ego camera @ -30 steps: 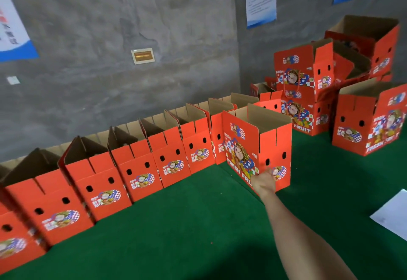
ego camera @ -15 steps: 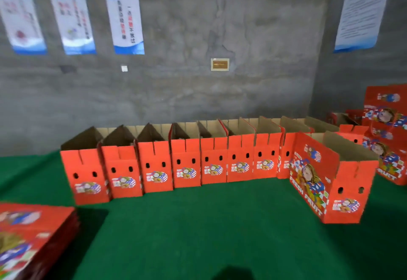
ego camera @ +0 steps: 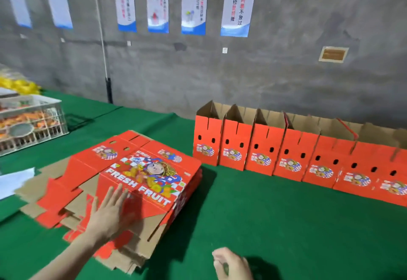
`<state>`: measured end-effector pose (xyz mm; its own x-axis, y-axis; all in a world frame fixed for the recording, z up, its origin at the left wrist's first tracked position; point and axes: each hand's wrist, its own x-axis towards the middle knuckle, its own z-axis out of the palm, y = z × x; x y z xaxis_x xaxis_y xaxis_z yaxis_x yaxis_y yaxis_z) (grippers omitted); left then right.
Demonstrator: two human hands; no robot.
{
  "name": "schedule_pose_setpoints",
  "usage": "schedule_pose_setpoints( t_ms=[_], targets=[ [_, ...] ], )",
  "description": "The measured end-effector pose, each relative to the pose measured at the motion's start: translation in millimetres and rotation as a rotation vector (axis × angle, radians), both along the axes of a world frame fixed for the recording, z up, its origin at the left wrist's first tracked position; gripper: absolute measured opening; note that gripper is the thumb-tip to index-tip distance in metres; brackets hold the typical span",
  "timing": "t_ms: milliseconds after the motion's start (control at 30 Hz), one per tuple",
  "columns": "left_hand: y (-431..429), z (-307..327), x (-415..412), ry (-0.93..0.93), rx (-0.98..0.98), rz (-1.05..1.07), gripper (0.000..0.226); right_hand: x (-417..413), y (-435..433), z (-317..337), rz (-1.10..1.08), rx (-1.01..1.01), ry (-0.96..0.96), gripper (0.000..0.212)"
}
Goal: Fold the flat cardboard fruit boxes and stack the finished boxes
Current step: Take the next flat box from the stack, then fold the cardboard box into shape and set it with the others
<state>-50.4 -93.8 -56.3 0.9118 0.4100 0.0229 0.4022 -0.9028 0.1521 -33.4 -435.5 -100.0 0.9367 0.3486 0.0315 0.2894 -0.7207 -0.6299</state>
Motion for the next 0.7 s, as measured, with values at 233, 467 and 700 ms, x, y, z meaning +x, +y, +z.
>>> schedule_pose_setpoints(
  t_ms=[233, 467, 700],
  targets=[
    [-45, -32, -26, 0.06, 0.035, -0.205, 0.118, -5, 65, 3, 0.031, 0.064, 0.029, 0.022],
    [-94, -41, -51, -0.044, 0.041, -0.341, 0.092, 6, 81, -3, -0.319, 0.319, 0.647, 0.066],
    [-123, -37, -66, -0.092, -0.06, -0.488, 0.071, 9, 71, 0, -0.608, 0.701, 0.79, 0.032]
  ],
)
